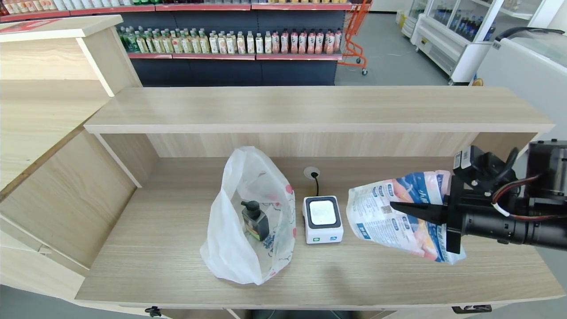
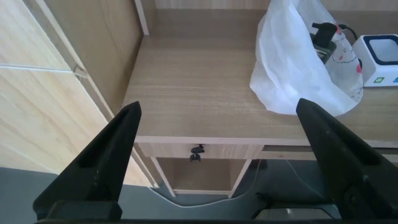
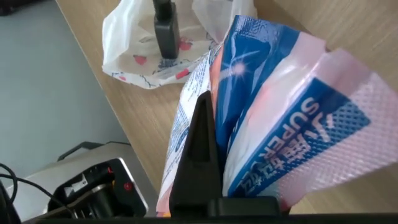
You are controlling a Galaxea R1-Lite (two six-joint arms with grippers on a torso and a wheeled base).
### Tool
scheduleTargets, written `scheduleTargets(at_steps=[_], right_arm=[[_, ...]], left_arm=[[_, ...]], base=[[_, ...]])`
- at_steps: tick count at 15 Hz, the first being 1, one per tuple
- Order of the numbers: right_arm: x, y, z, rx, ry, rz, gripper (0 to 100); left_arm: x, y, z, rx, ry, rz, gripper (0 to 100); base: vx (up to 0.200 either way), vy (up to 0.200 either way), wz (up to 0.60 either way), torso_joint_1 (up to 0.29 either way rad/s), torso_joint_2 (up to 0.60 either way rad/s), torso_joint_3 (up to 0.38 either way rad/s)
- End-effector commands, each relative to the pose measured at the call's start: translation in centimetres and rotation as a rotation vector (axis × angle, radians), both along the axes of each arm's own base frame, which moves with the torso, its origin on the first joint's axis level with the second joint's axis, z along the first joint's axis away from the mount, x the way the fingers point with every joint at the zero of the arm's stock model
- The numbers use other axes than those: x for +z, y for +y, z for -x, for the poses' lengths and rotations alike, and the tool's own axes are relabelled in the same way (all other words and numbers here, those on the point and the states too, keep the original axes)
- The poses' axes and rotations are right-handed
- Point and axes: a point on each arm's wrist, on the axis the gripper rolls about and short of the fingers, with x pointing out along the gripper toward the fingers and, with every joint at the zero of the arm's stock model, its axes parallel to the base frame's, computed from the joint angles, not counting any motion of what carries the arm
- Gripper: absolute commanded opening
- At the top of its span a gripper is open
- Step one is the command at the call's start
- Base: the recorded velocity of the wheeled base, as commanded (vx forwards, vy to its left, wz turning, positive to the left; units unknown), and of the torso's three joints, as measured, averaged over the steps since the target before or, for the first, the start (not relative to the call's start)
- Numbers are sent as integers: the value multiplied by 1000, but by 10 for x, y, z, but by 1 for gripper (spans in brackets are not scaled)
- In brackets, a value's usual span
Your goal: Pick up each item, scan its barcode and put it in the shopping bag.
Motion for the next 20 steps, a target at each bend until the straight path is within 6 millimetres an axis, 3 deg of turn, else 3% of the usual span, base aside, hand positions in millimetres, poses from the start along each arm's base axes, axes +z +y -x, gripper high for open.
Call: scheduleTargets(at_steps=[1,3,6,10,14,20], right_arm=[[-9,2,-9,6,15,26,0],[-17,0,-15,20,-16,79,0],[-35,-3,-41,48,-154,183,0],[-53,9,-66,95,-274,160,0],[-76,18,-80,182,-373,112,0],[-94,33,-97,229,-420,93,0]], left_arm=[[0,0,0,0,0,1,100],[0,0,0,0,1,1,100],[0,0,0,0,1,1,100],[0,0,0,0,1,1,100],[0,0,0,0,0,1,100],[0,0,0,2,1,1,100]], base=[[0,0,0,0,0,0],[0,0,0,0,0,0],[0,0,0,0,0,0],[0,0,0,0,0,0],[0,0,0,0,0,0],[0,0,0,0,0,0]])
